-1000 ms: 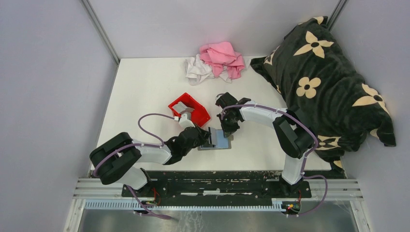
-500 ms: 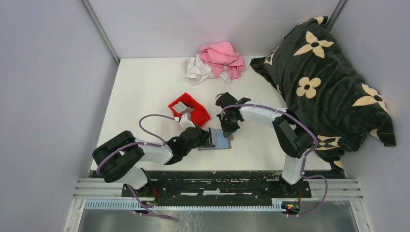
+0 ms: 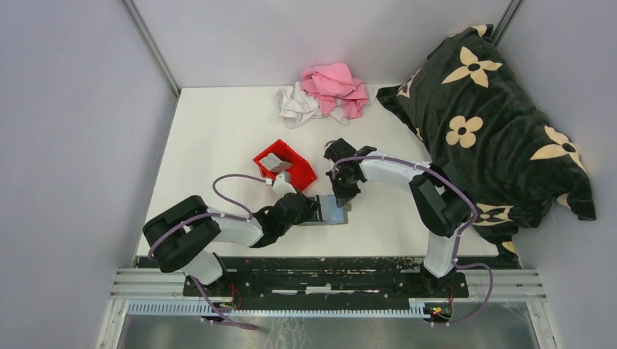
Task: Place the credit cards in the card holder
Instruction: Insert the credit card into the card holder.
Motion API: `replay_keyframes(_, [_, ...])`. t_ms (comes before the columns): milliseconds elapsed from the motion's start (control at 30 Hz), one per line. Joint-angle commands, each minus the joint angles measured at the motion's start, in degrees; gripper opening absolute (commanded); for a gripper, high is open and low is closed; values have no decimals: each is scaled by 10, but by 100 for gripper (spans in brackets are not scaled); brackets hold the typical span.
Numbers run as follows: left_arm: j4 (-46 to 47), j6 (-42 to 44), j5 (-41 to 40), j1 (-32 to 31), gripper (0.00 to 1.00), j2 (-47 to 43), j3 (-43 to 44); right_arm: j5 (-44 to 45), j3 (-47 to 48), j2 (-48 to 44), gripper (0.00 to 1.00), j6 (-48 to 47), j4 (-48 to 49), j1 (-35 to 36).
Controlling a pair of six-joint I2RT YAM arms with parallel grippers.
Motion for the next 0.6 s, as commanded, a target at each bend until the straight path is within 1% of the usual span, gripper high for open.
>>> replay_keyframes(0, [-48, -23, -31, -15, 3, 0, 18, 22, 14, 13, 2, -9, -2, 2])
replay_keyframes(367, [-115, -36, -53, -36, 3, -14, 26, 30, 13, 18, 3, -10, -6, 1])
replay_keyframes(567, [-152, -57, -73, -47, 3, -25, 21, 34, 16, 20, 4, -11, -9, 2])
